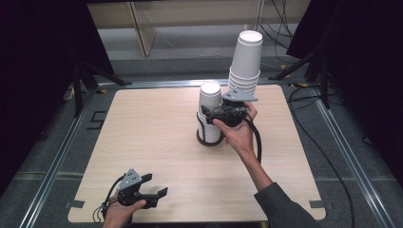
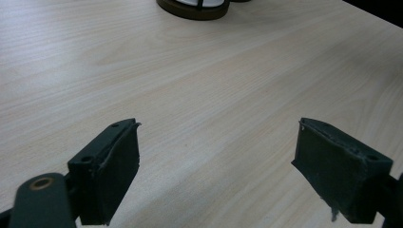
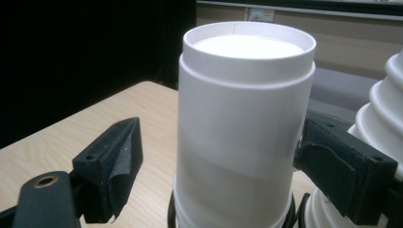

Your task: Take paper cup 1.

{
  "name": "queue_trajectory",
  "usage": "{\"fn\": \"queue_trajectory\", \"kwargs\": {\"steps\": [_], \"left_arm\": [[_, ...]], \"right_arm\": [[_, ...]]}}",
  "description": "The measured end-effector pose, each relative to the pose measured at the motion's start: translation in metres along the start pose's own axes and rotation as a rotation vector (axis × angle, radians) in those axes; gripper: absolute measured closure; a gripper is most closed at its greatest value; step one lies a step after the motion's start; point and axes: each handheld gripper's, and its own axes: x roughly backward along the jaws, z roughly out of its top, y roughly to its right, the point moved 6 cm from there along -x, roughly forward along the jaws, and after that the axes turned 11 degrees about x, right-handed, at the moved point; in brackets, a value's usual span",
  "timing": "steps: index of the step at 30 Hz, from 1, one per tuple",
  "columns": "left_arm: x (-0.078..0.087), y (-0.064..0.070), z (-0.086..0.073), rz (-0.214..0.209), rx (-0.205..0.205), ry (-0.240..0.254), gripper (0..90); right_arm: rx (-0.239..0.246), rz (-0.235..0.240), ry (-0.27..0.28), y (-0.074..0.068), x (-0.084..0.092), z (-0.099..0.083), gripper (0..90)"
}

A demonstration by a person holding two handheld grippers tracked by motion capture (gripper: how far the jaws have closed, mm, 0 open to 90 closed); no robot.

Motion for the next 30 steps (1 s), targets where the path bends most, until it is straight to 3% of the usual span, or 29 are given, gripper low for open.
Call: {"fn": "queue_trajectory", "kwargs": {"steps": [7,13,20,21,30], "left_arm": [[0.001,0.001,-0.001,0.003,-0.001,-0.01,14.5],[0.001,0.001,-0.001,0.002,0.0,-0.01,14.5],[0.0,0.002,-0.001,-0.002,-0.005,-0.012,14.5],[0.0,0.0,-0.001,-0.002,-0.021,-0.018,14.5],[-0.001,0.003,-0.001,-0.011,-0.01,-0.007,14.5]], "right_arm": [[-0.007,-0.051,-0.03,0.001,-0.009,0.001,15.7],[-0.036,-0.058,-0.041,0.0,-0.015,0.002,16.4],[-0.022,-0.079,-0.048,0.002,-0.02,0.002,16.6],[-0.029,-0.081,-0.05,0.002,-0.022,0.003,16.8],[-0.049,-0.094,-0.051,0.004,-0.027,0.001,17.5]]}}
